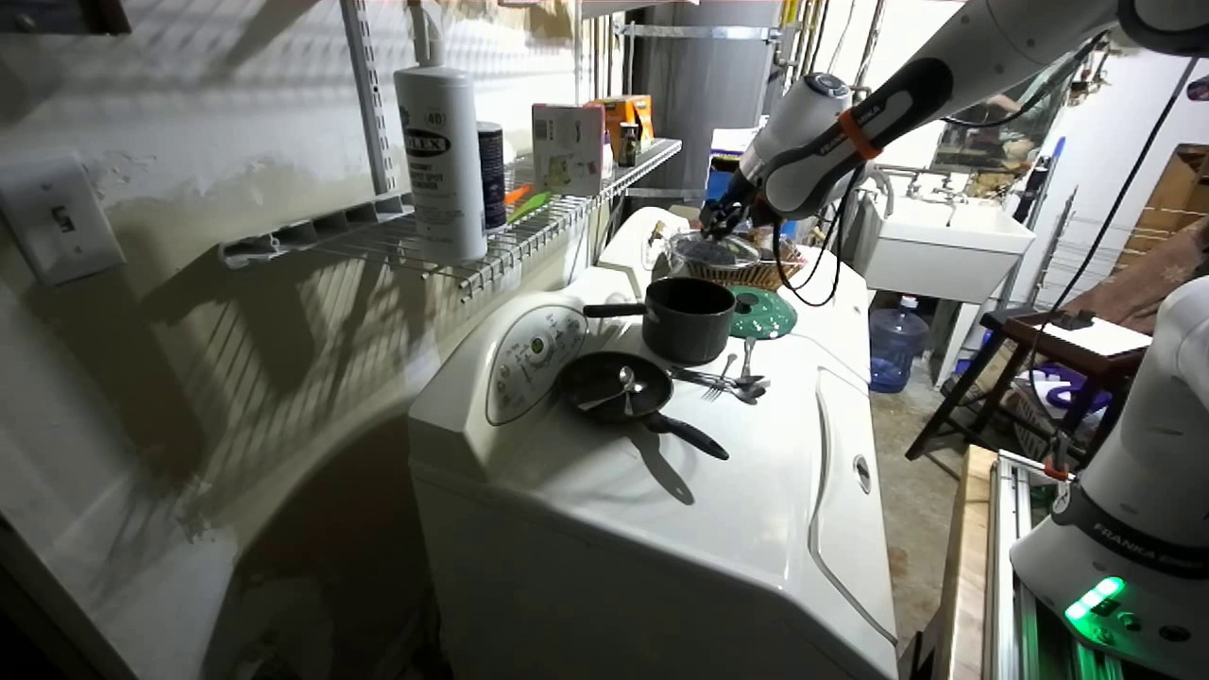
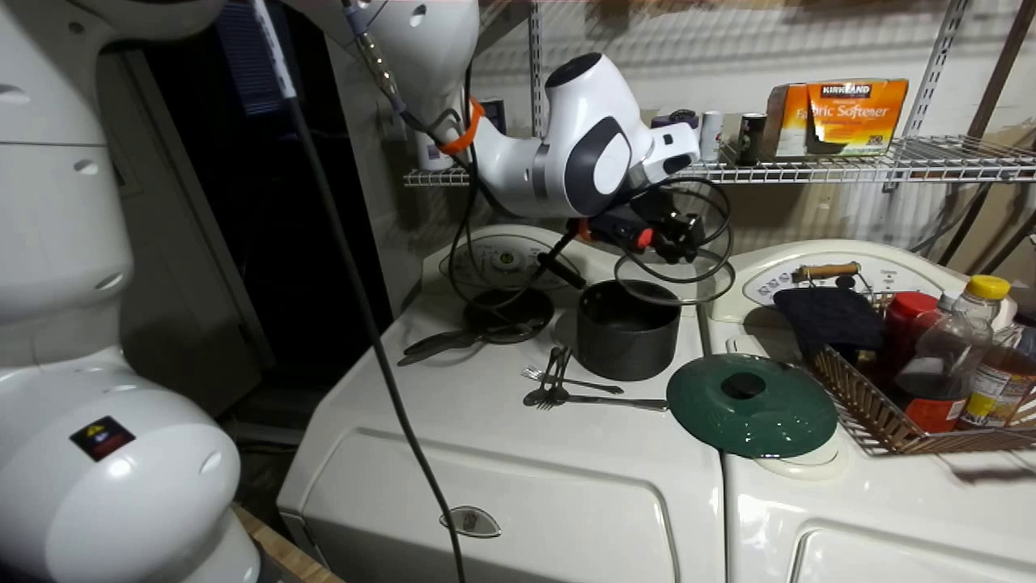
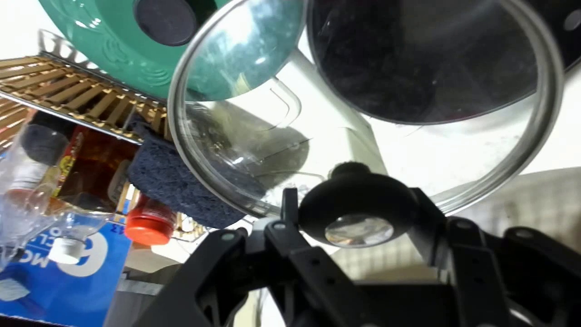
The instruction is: Remove the glass lid from the black pot.
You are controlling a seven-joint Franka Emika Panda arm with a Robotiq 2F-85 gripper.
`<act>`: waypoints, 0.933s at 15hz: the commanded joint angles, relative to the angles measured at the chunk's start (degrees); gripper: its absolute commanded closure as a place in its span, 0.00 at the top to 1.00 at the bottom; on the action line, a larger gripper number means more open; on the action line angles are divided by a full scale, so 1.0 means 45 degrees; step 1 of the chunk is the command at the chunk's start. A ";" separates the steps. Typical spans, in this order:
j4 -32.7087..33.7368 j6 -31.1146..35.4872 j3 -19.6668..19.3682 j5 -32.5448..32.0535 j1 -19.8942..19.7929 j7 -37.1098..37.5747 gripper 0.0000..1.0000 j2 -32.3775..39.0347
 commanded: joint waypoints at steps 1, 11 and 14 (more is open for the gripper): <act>0.0668 -0.0452 -0.1125 -0.0726 0.0422 0.1162 0.34 0.0085; 0.1643 0.0481 -0.2589 -0.0397 0.0407 0.2321 0.34 0.2858; 0.1923 0.0466 -0.2888 -0.0383 0.0492 0.2796 0.34 0.3711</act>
